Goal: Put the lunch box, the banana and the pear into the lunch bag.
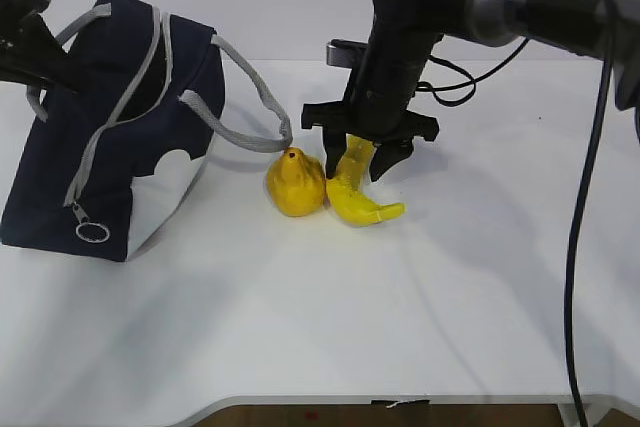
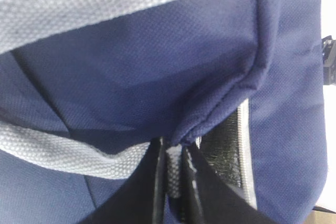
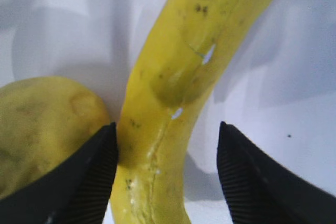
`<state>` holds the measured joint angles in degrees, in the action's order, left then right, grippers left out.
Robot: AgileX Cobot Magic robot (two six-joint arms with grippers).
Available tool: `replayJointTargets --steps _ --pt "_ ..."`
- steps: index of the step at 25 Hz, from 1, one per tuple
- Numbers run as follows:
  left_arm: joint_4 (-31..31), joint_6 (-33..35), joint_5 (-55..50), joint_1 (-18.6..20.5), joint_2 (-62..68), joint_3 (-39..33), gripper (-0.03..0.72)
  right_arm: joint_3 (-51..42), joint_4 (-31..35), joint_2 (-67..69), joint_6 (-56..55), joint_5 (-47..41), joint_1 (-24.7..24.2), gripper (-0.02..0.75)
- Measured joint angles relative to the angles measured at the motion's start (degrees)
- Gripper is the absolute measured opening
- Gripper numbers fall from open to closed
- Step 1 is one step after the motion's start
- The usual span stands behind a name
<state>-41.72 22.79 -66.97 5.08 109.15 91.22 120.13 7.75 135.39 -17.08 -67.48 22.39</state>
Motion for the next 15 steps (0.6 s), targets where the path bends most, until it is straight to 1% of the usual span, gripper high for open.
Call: replayJointTargets --steps 5,15 --pt "0.1 0.0 0.0 0.0 0.0 0.0 0.022 0.0 2.2 0.6 -0.2 1.0 0.0 0.474" --pt "0.1 -0.2 0.0 0.0 0.0 0.0 0.022 0.0 2.6 0.6 -0.2 3.0 0.0 0.475"
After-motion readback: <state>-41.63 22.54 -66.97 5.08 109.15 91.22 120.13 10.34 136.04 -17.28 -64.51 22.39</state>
